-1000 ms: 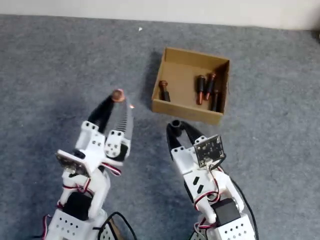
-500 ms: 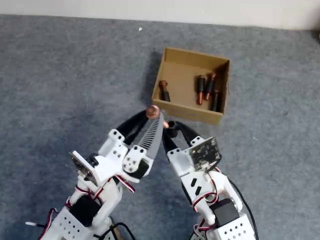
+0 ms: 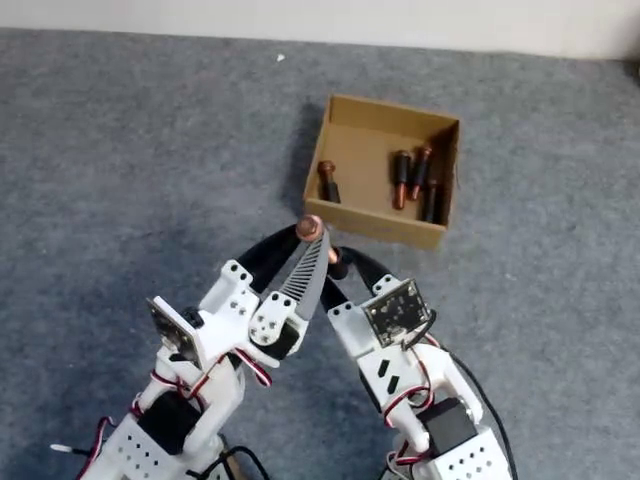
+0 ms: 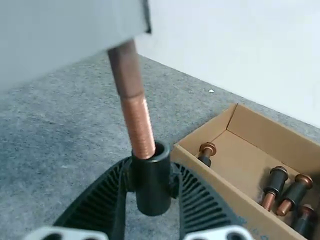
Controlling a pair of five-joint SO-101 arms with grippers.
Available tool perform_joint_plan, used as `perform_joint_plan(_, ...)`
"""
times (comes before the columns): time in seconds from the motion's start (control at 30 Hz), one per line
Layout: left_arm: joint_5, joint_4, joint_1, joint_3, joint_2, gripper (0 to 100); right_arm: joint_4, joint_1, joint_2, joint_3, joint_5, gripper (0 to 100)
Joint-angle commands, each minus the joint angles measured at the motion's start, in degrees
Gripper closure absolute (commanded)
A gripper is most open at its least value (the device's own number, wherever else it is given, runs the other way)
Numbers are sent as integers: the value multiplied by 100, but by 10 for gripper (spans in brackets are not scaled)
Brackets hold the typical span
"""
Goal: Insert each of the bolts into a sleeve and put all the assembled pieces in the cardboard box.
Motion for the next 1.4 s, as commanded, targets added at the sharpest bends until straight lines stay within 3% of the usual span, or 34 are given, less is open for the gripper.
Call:
perform_joint_plan(0.0, 44, 18, 66, 119, -66, 994, 4, -84, -66, 769, 62, 993)
perform_joint_plan(1.07, 466, 141, -242, 119, -57, 994, 31, -189, -66, 778, 70, 993)
perform_joint_plan(1.37, 448, 290, -242, 119, -57, 994, 101, -189, -66, 778, 413, 993)
